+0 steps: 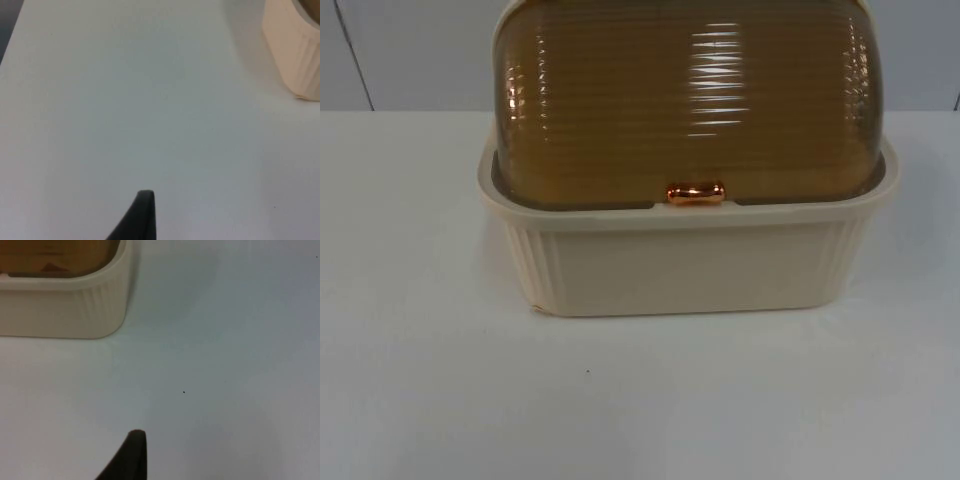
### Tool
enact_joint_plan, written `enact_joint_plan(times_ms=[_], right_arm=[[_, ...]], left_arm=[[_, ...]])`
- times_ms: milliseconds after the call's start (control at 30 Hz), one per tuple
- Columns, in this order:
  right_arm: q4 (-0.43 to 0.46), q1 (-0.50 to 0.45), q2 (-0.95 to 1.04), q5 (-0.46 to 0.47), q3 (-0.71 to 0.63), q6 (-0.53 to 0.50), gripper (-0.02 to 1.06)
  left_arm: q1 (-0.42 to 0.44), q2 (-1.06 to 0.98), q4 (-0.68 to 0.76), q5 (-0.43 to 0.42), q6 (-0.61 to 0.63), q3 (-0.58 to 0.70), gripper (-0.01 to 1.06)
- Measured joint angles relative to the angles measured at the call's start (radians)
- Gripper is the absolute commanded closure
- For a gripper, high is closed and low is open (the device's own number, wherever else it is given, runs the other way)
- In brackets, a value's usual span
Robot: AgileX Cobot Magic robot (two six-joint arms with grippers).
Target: Open the box lid with the left hand, place the block into the box with the right hand, then close the box lid with the left hand.
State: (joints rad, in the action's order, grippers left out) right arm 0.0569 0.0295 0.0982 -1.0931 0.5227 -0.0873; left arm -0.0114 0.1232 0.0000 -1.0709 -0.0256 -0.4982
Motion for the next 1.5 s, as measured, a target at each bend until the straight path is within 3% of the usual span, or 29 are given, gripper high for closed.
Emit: enact_joint_plan(times_ms=[467, 1500], right_arm=[[0.002, 0.000, 0.000, 0.000, 0.000, 0.008, 0.05], [0.004, 0.000, -0.094, 0.006, 0.000, 0.017, 0.05]], left_arm=[[0.000, -0.117, 0.000, 0.000, 0.000, 0.000, 0.00], [0.000, -0.119, 0.000, -0.002, 0.000, 0.000, 0.00]])
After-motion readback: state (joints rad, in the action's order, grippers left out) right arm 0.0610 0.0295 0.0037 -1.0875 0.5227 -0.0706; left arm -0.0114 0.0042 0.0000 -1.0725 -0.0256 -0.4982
